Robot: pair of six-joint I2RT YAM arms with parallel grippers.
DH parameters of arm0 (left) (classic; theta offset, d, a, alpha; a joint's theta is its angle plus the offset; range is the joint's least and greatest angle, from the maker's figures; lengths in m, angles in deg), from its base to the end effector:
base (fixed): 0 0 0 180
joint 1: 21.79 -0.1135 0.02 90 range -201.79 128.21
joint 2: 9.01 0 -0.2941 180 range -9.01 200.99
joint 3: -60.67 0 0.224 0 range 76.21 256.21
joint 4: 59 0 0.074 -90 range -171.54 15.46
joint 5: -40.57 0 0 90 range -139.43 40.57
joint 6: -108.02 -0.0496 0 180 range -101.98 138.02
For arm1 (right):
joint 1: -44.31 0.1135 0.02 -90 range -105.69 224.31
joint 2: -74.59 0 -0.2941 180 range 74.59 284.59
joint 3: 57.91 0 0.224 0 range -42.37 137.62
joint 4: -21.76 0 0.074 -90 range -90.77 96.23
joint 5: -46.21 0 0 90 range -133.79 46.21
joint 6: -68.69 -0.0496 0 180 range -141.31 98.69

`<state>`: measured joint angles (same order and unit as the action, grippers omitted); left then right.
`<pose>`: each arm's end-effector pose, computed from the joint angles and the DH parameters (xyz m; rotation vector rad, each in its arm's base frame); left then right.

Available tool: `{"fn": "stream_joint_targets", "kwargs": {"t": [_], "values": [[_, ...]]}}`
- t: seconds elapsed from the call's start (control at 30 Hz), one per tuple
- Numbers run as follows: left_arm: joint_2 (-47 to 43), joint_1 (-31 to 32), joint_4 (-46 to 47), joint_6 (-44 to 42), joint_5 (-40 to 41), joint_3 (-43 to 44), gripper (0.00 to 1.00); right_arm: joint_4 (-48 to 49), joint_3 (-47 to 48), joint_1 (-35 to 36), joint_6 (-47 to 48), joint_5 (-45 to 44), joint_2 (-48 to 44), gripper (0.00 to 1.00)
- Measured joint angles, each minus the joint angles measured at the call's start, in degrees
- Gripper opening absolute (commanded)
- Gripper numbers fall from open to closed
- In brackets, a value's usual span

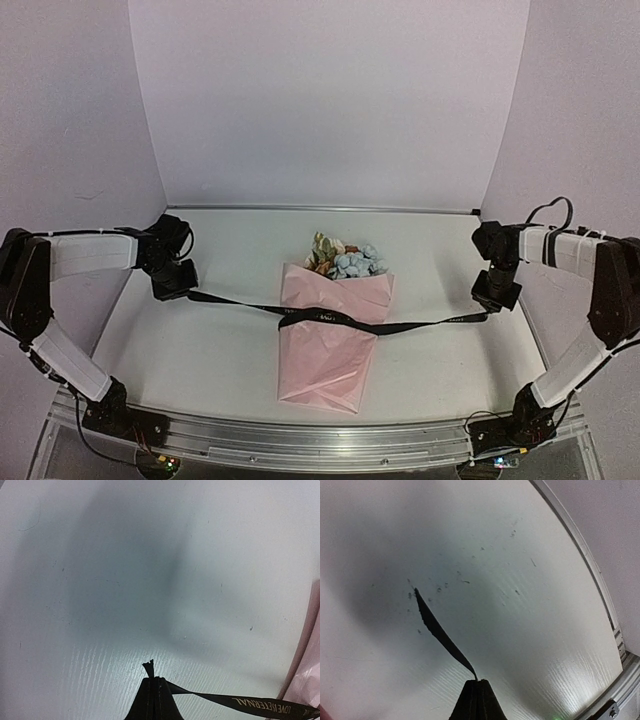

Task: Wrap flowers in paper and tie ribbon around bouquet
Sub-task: Tie the ribbon around the folded bouquet.

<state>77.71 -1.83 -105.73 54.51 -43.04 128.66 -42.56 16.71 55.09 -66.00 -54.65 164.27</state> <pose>0.2524 -0.0858 0.2230 -0.4219 2.6759 -0.1454 0.2545 0.0389 0.2288 0.8665 2.7547 -0.1180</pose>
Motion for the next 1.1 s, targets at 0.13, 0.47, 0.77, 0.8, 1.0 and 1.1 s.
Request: {"fn": "stream_joint_targets", "kwargs": {"t": [0.13, 0.47, 0.77, 0.8, 1.0, 1.1], "values": [[-0.5, 0.0, 0.1, 0.0, 1.5, -0.3, 0.00, -0.5, -2.3, -1.6, 0.6, 0.0, -0.8, 0.00], [-0.5, 0.0, 0.7, 4.0, 4.3, -4.7, 0.09, -0.4, -4.1, -1.6, 0.7, 2.9, 1.0, 0.02], [-0.7, 0.0, 3.3, 7.6, 4.3, -7.5, 0.55, -0.4, -4.1, -1.6, 0.7, 8.3, 3.1, 0.37], [-1.0, 0.0, 3.4, 7.9, 4.4, -7.5, 0.62, -0.4, -4.1, -1.6, 1.0, 8.8, 3.1, 0.42], [-5.3, 0.0, 3.3, 6.0, 5.1, -7.4, 0.80, -2.5, -2.8, -1.6, 3.1, 11.0, 2.9, 0.72], [-8.0, 0.0, 3.4, 1.6, 2.9, -6.3, 0.82, -3.4, -1.5, -1.6, 5.2, 13.8, 1.9, 0.78]]}}
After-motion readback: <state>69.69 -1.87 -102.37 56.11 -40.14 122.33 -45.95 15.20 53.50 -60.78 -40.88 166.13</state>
